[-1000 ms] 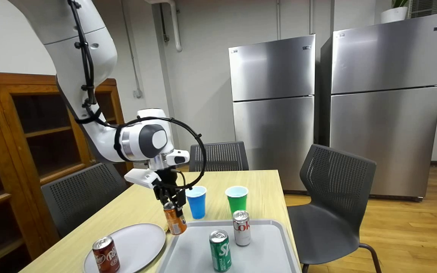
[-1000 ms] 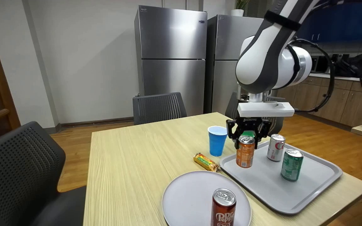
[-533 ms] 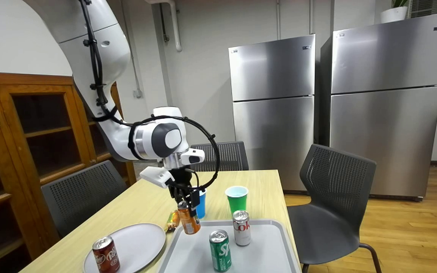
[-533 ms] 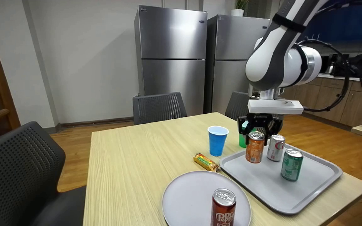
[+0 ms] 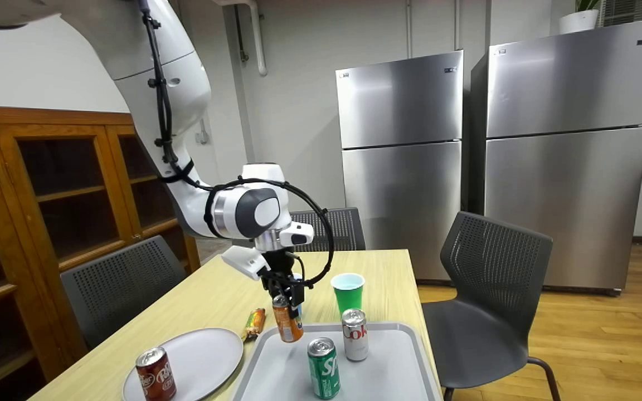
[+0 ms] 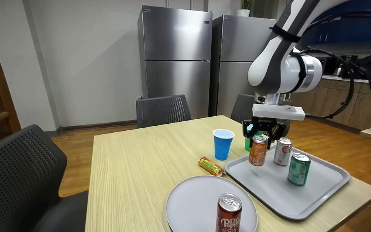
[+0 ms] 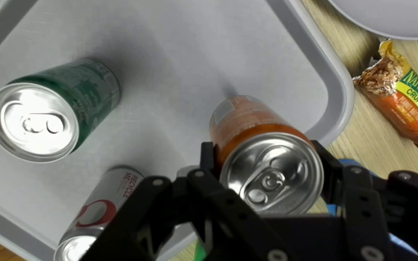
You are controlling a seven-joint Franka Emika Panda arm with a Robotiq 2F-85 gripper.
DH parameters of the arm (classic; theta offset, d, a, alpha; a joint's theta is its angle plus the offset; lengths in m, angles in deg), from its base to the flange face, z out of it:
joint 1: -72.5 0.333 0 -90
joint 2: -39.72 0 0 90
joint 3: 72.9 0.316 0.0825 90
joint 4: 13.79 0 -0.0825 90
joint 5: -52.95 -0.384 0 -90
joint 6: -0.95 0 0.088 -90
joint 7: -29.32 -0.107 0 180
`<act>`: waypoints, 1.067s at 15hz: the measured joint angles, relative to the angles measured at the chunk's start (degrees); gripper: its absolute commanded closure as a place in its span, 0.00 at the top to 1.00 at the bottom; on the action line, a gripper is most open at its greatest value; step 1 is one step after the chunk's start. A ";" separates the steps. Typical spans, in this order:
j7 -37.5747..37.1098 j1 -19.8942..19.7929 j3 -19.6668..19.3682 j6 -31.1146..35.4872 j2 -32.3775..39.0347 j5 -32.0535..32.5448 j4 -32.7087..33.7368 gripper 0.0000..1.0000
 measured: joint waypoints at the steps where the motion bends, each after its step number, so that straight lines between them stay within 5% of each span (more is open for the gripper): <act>1: 0.10 -0.08 0.19 0.01 0.79 -0.29 0.75 0.38; 12: 0.11 -0.05 1.02 1.23 8.09 -0.61 6.35 0.38; 13: 0.11 -0.05 1.12 1.57 8.51 -0.62 6.55 0.88; 16: 0.14 -0.06 1.39 2.08 8.85 -0.64 6.92 0.99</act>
